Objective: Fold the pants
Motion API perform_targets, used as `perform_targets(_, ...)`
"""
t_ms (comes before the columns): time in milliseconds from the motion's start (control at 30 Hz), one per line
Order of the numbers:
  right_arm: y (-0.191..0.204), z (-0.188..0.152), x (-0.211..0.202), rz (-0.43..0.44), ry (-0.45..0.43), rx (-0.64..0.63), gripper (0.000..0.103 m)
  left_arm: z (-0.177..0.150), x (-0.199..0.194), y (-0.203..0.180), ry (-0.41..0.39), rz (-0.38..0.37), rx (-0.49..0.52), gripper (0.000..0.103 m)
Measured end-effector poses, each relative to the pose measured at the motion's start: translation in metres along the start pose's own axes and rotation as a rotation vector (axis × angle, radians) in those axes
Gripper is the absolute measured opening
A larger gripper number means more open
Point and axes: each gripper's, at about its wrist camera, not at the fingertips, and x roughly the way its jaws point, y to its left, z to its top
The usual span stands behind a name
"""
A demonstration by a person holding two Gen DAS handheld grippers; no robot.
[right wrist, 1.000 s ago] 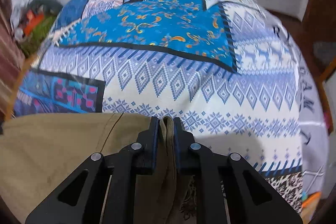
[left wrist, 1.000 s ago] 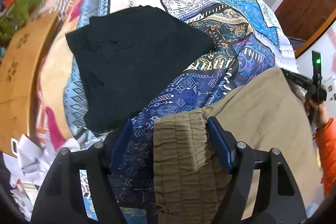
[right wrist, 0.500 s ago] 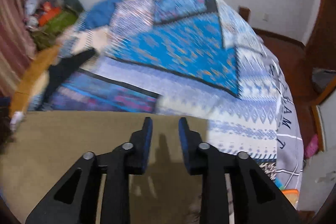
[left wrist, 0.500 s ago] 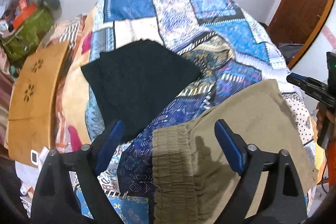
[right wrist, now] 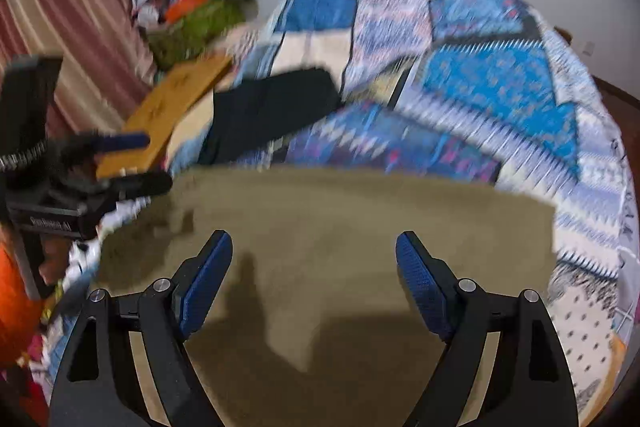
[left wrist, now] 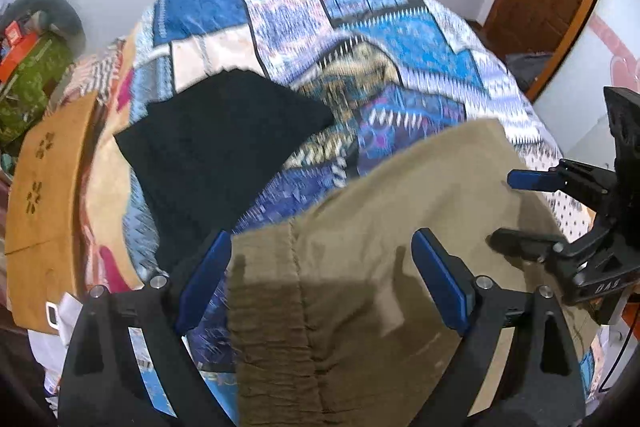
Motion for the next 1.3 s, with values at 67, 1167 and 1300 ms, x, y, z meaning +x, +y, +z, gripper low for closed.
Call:
perform_targets(67, 0.000, -0.008, 0.010, -0.005, 0.057, 0.017, 0.081, -0.007, 0.012, -0.004, 0.048, 0.002, 0.031, 0.092)
perform_targets(1167, -0.037, -0.151, -0.094, -0.213, -0.033, 0.250, 0.085, -0.105, -0.050, 0.024, -0.026, 0.098, 0.001, 0.099)
perform_targets(1300, -0.041, -0.163, -0.105, -0.258, -0.047, 0.293, 0.085, -0.104, -0.061, 0.021, -0.035, 0.117, -0.004, 0.098)
